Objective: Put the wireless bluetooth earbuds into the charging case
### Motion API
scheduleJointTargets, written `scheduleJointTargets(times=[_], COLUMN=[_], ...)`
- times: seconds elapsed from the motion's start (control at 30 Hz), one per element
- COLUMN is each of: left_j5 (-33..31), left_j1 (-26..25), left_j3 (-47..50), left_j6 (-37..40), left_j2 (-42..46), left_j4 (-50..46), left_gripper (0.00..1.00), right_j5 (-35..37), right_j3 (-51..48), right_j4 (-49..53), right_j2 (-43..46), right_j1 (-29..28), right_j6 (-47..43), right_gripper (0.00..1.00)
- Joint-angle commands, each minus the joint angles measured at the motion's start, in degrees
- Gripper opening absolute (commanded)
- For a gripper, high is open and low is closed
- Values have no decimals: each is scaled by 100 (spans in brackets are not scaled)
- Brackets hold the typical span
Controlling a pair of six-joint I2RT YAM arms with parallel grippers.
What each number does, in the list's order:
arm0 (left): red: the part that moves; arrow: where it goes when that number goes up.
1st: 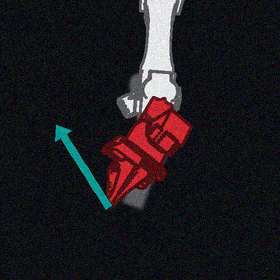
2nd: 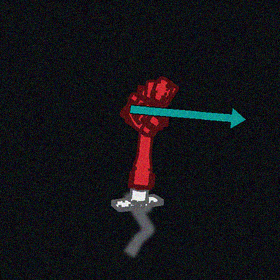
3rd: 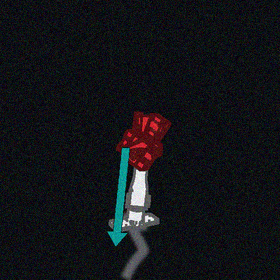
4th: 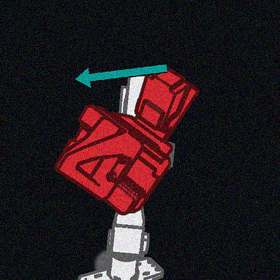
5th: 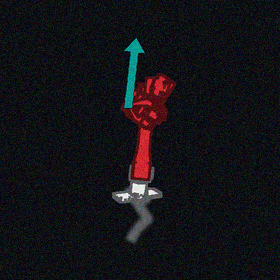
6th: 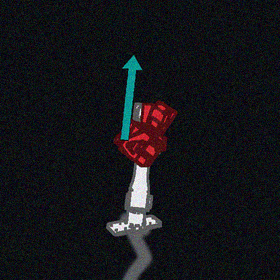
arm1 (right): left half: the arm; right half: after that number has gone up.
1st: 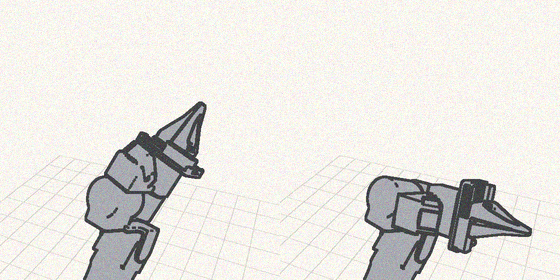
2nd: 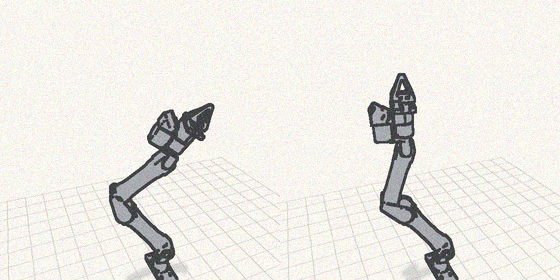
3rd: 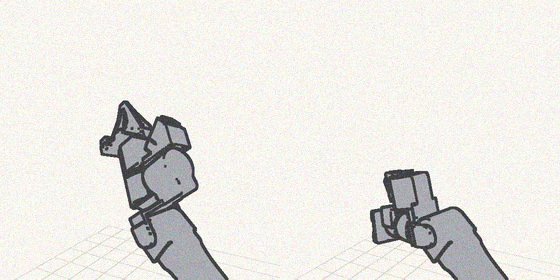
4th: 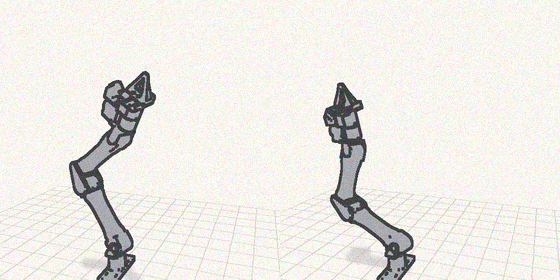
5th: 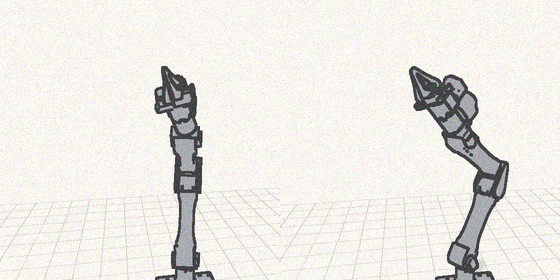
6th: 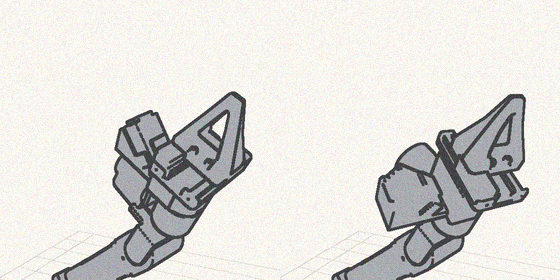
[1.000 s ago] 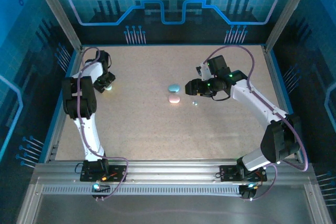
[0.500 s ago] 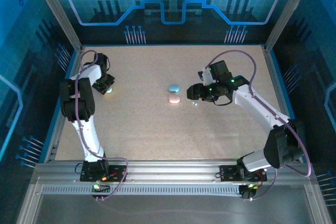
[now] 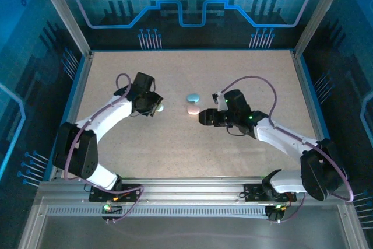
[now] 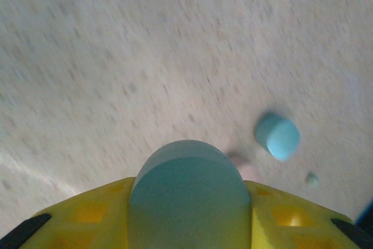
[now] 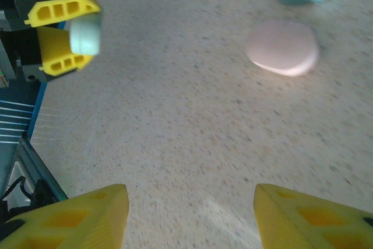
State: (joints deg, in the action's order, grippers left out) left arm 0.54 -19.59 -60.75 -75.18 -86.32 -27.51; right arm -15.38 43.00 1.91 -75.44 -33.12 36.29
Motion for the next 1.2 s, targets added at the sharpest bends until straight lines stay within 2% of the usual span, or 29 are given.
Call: scheduleJointTargets(times=[0.0, 0.1, 0.2, 0.7, 0.87, 1.17], left_j5=[53, 96, 107, 302, 309, 228], left_j1=[-326, -579, -736, -869, -879, -878], left_j3=[145, 135, 121, 46, 84, 119], left_j6=[-1044, -1398, -1555, -1713, -1743, -1762], left_j2=[331, 456, 519, 581, 571, 578], left_j4=[245, 320, 437, 679, 708, 772], left_gripper=[35, 35, 35, 36, 36, 36], right_j5=[599, 722, 513, -99, -165, -210], right_j3=[-176, -178, -38, 883, 929, 771], right_j4=[-1640, -2302, -2746, -3446, -3487, -3354], right_j2=[-15, -258, -578, -2011, -2100, -1692], right_j1=[-362, -574, -640, -748, -750, -764], right_j6=[-66, -140, 35, 771, 838, 706], right_gripper=[60, 59, 59, 57, 57, 59])
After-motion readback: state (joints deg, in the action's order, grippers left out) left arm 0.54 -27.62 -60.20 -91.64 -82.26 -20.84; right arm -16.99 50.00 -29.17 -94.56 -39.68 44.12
